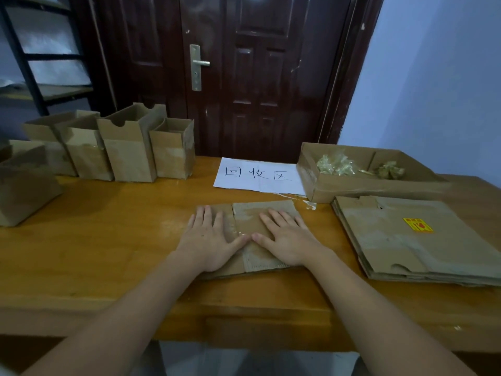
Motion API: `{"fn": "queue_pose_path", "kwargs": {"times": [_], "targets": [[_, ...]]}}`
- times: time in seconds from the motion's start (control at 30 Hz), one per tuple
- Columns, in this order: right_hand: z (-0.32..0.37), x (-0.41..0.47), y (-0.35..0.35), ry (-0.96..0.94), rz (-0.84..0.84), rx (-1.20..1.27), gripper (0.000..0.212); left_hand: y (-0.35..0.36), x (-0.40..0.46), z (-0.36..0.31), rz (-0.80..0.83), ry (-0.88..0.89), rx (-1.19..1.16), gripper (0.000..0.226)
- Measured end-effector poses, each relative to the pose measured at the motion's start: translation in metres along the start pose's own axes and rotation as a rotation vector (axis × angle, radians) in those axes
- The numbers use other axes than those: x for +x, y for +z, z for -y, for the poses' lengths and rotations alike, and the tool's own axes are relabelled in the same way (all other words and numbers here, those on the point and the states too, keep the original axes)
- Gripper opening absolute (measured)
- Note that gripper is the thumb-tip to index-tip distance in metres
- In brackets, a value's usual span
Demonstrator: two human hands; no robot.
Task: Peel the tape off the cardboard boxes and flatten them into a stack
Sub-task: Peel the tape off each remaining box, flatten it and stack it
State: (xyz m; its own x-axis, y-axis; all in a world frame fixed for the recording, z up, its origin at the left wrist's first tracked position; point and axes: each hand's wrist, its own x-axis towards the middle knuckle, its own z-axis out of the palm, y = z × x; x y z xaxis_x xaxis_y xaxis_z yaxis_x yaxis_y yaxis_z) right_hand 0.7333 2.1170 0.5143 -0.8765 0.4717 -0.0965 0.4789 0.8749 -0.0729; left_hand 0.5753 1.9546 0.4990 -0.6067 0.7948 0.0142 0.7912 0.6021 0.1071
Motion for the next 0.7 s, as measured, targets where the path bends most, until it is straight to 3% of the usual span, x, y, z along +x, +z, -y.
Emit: {"fn": "queue_pose_path", "kwargs": {"times": [0.23, 0.37, 0.43, 0.57, 0.7], "targets": [[0.009, -0.007, 0.003, 0.075, -0.091, 0.026, 0.093, -0.003, -0.006, 0.005, -0.064, -0.002, -0.082, 0.123], [0.009, -0.019, 0.004, 0.341, -0.122, 0.11, 0.117, -0.005, -0.016, 0.007, -0.059, -0.195, -0.095, 0.14], [0.011, -0.023, 0.003, 0.393, -0.116, 0.125, 0.117, -0.007, -0.019, 0.008, -0.021, -0.229, -0.112, 0.145], [0.016, -0.031, 0.0, 0.322, -0.195, 0.102, 0.102, -0.01, -0.024, 0.009, -0.118, -0.136, -0.198, 0.116], [0.016, -0.039, -0.004, 0.33, -0.26, 0.159, 0.097, -0.013, -0.029, 0.009, -0.185, -0.088, -0.528, 0.104]]}}
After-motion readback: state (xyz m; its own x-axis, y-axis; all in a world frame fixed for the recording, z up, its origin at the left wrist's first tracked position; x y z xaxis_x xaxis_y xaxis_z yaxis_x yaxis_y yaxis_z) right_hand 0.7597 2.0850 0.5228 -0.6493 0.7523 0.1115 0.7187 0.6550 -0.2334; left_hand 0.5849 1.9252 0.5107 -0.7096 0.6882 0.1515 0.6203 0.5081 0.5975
